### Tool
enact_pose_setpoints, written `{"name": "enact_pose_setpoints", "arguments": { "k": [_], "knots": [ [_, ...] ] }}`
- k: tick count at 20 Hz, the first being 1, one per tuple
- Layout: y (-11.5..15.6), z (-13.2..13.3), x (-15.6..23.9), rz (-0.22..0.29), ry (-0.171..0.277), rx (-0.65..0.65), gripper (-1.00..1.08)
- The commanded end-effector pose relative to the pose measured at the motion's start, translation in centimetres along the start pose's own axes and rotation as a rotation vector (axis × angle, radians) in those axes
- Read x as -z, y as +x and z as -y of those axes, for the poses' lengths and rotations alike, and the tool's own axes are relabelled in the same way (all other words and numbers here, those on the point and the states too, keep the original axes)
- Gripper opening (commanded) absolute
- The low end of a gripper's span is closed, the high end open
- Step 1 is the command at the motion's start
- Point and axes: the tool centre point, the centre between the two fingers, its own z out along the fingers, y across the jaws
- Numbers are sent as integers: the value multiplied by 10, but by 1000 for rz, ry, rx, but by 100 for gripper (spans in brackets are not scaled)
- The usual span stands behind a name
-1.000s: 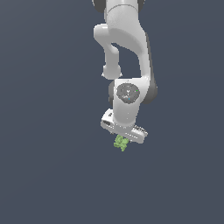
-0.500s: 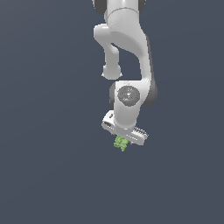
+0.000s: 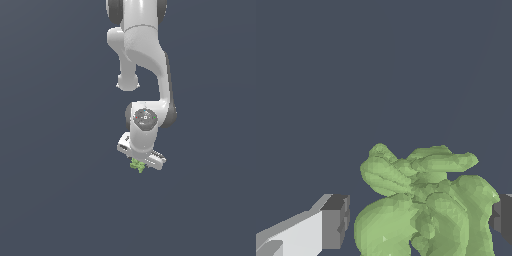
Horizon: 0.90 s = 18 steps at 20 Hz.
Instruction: Pick up the object and move it to a goal position.
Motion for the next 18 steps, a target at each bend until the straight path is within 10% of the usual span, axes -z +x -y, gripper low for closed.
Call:
{"name": "enact_pose_setpoints", "arguments": {
  "k": [1,5,6,18],
  "knots": [
    [0,0,-8,-1,1,-1,100],
    [1,1,-9,-1,1,-1,100],
    [1,1,-9,-1,1,-1,-100],
    [1,0,-9,-1,1,-1,-100]
  ]
}}
